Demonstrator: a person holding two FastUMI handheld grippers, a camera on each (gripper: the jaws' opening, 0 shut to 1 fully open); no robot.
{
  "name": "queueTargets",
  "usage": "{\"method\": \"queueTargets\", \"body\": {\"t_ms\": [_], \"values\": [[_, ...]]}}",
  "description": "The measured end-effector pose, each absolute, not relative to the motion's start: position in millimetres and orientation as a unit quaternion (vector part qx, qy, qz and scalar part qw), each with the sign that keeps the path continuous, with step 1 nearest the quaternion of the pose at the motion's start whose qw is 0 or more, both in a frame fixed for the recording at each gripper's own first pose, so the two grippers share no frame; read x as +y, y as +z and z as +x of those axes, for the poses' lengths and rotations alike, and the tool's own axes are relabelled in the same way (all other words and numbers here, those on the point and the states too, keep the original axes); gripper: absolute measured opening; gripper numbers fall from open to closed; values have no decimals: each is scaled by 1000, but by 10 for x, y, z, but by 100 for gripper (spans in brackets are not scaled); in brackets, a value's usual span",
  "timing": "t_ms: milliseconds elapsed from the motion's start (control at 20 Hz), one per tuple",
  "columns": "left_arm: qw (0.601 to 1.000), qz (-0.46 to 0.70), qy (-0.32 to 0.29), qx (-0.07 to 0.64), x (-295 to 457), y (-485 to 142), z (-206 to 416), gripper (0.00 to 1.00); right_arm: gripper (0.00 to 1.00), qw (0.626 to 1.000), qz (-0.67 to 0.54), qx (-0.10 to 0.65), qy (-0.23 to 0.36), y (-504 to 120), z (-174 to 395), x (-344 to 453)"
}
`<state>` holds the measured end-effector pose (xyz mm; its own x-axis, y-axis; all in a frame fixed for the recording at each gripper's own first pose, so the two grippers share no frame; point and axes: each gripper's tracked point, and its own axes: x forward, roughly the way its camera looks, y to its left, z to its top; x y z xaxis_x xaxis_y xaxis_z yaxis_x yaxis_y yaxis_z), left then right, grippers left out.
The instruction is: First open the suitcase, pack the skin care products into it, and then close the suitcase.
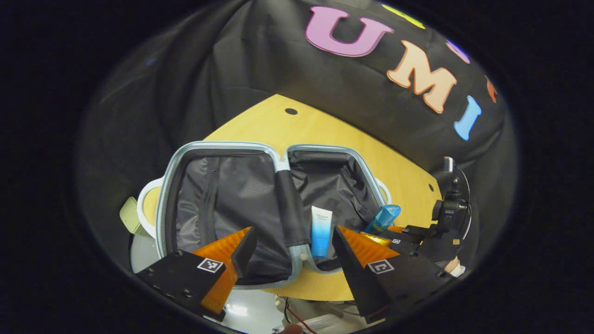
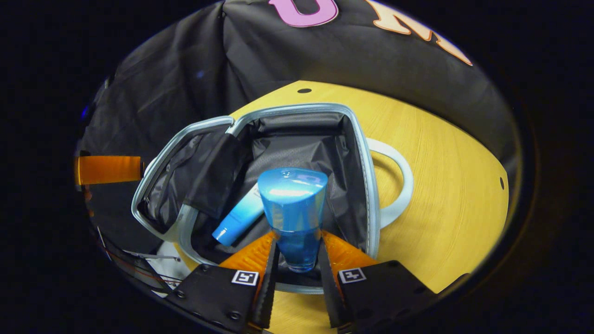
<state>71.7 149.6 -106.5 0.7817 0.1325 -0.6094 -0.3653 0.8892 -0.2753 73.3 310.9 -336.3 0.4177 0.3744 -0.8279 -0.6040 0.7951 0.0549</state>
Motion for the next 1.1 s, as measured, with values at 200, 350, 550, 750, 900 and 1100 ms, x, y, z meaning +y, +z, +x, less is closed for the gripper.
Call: {"method": "queueTargets", "body": {"t_ms": [200,350,550,750,900,1100], "values": [[918,-221,179,278,1830,-1011,514,96,65,846,-97,423,311,-3164,780,3206],[906,-246,223,261,2198,-1032,286,96,100,864,-86,374,326,-2823,815,3180],[886,-264,296,239,2798,-1122,-65,96,98,890,-62,316,323,-2349,859,3016],[869,-261,349,234,3277,-1282,-374,96,98,914,-33,281,291,-1933,943,2645],[859,-258,369,245,3594,-1492,-483,96,98,930,-21,263,254,-1660,989,2258],[846,-298,370,241,3854,-1709,-498,95,98,951,-23,230,205,-1366,1000,1769]]}}
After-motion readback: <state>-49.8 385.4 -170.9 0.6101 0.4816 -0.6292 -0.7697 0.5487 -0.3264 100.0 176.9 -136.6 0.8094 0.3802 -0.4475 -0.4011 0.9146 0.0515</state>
